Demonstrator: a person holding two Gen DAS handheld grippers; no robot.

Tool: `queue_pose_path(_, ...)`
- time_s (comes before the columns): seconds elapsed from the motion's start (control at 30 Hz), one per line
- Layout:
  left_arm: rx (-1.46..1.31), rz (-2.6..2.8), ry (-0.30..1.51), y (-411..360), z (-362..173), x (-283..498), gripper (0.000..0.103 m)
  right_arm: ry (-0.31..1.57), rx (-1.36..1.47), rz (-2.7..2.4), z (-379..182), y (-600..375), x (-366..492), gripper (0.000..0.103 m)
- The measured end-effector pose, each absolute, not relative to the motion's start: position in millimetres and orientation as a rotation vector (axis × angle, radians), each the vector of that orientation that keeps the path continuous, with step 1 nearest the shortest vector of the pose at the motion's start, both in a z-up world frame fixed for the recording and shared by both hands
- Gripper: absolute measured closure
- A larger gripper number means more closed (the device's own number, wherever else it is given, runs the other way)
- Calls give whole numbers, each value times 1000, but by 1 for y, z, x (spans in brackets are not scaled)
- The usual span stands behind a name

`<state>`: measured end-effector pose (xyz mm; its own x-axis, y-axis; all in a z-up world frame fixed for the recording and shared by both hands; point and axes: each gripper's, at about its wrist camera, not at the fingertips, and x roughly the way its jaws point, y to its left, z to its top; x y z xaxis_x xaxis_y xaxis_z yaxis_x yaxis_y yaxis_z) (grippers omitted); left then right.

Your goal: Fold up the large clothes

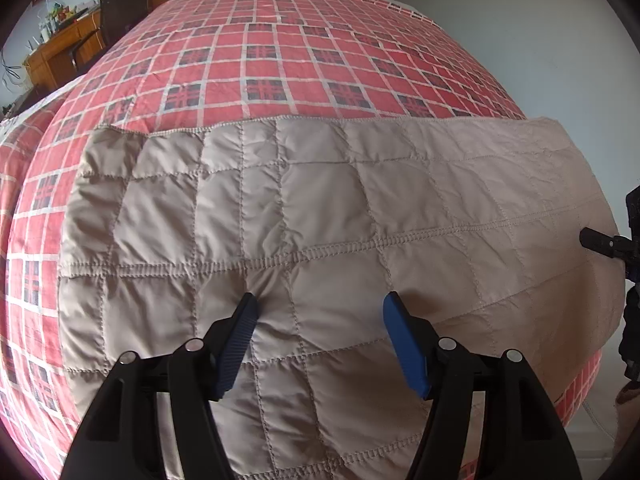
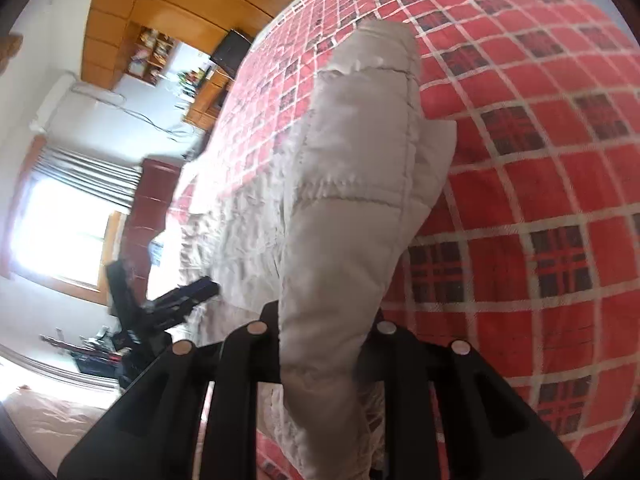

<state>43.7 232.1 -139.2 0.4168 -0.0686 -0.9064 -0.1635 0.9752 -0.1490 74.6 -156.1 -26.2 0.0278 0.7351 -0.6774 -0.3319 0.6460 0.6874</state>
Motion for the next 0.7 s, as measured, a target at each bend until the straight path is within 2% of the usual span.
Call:
queue_pose_path(0.13, -219, 51, 1141, 231, -140, 43, 37, 1377, 376, 783, -53, -156, 79, 84)
queue_pose_path(0.4, -218, 22, 1134, 233, -147, 40, 37, 1444, 541, 757, -92, -161, 86, 83)
queue_pose_path(0.53, -230, 15, 1135, 234, -146, 41, 37, 1444, 479, 713, -75, -153, 84, 86)
queue_pose_path(0.7, -308, -9, 1130, 246, -134, 36, 37, 1331, 366, 735, -6, -128, 71, 88)
